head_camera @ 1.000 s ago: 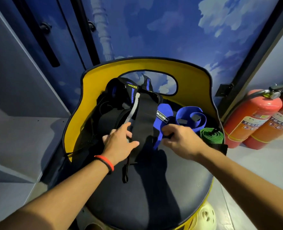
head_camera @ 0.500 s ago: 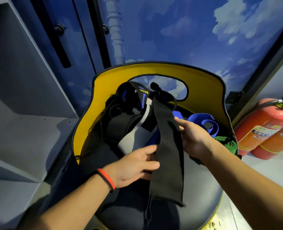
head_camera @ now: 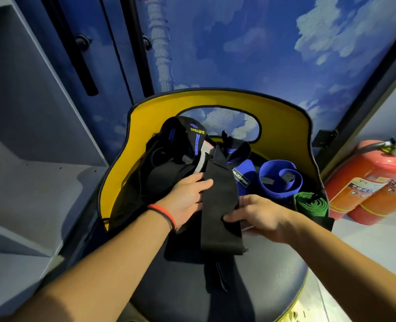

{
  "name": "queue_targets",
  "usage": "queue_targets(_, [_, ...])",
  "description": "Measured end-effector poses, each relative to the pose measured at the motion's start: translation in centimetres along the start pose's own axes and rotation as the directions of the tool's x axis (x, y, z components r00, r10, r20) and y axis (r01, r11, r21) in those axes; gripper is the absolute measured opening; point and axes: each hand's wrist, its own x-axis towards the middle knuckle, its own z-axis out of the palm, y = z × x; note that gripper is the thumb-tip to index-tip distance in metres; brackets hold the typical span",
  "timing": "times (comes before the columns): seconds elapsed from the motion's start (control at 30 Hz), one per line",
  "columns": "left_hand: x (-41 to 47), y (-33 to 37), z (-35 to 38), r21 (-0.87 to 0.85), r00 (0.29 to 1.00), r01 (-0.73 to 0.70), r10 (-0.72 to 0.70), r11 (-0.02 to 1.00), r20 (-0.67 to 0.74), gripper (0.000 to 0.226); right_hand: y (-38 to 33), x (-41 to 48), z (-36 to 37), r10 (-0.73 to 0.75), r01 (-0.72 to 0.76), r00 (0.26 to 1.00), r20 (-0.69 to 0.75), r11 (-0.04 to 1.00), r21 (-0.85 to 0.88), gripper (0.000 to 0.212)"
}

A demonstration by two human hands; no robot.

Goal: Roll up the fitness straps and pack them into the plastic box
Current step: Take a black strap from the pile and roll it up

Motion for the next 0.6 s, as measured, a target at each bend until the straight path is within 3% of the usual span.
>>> queue_targets(0.1, [0.3, -0.2, 0.7, 0.155, 0.999, -0.016, 0.010, 0.988, 0.039, 0.039, 0.2, -0.7, -1.1, 0.048, -0.059, 0.997, -0.055, 0.972, -0.227, 0.014])
queue_targets(0.23, [0.5, -1.2, 1.4, 0.290, 0.982, -0.177, 0.190, 0.941, -0.019, 0.057, 0.7, -0.4, -2.0, 0.035, -0.071, 0.979, -0.199, 0.982, -0.175, 0.013])
queue_targets(0.3, [0.3, -1.9, 2.0, 0.470, 0.943, -0.269, 0.329, 0.841, -0.048, 0.064, 0.8, 0.6, -2.2, -0.087, 0.044, 0.904, -0.418, 0.993, -0.110, 0.026])
queue_targets(0.37, [-0.9, -2.8, 2.9, 0.676, 0.880, -0.348, 0.474, 0.650, -0.003, 0.062, 0.0, 1.0, -2.3, -0.233, 0.170, 0.812, -0.535, 0.971, -0.165, 0.032])
queue_targets(0.43, [-1.9, -3.9, 3.7, 0.758, 0.816, -0.465, 0.553, 0.457, 0.167, 0.057, -0.7, 0.9, -1.8, -0.257, 0.259, 0.836, -0.485, 0.964, -0.065, 0.037])
queue_targets(0.5, [-2.5, -5.0, 4.4, 0.781, 0.792, -0.529, 0.523, 0.331, 0.315, 0.051, -0.8, 1.0, -1.1, -0.221, 0.253, 0.875, -0.431, 0.967, 0.018, 0.044])
queue_targets(0.57, [-2.6, -5.6, 4.5, 0.769, 0.781, -0.564, 0.496, 0.301, 0.379, 0.042, -0.8, 1.0, -0.8, -0.220, 0.275, 0.874, -0.433, 0.959, 0.067, 0.037])
queue_targets(0.6, [-2.6, -5.8, 4.3, 0.727, 0.768, -0.598, 0.499, 0.338, 0.401, 0.037, -0.8, 1.0, -0.8, -0.218, 0.297, 0.876, -0.430, 0.947, 0.124, 0.032])
